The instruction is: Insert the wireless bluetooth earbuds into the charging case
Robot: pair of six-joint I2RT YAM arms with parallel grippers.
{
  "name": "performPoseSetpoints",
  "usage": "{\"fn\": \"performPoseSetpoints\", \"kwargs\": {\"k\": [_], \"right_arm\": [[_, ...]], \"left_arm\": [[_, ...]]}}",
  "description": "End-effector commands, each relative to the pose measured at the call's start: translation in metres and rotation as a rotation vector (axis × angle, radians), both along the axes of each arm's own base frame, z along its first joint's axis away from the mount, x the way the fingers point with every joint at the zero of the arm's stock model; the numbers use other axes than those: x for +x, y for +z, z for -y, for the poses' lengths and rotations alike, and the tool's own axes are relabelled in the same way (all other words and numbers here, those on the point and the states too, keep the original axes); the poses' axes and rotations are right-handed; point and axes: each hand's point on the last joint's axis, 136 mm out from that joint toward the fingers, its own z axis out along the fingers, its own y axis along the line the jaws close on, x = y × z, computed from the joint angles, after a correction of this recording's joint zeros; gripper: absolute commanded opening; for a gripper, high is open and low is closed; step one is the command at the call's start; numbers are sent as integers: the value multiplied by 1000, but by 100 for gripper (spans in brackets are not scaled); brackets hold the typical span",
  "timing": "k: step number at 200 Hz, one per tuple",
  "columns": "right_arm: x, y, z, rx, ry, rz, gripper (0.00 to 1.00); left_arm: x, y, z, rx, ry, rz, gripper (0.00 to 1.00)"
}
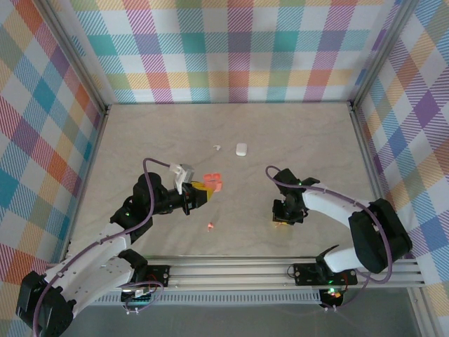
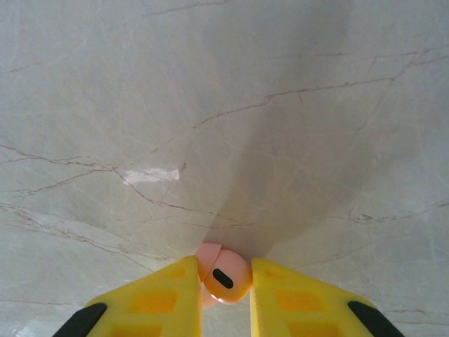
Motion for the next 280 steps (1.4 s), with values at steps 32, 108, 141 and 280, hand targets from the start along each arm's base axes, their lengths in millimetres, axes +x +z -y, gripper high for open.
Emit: {"fn": "performPoseSetpoints", "kwargs": {"k": [32,108,141,280], "right_arm": [[17,22,-7,30,66,94,16],[31,50,-17,90,120,218,13],[35,40,-21,86,144,196,13],[44,-2,-22,-24,191,35,36]], "left_arm": [[-1,8,3,-19,-13,34,0],[-1,9,4,-18,-22,51,0],[-1,3,3,-7,-18,41,0],[-5,0,-3,3,2,37,0]]}}
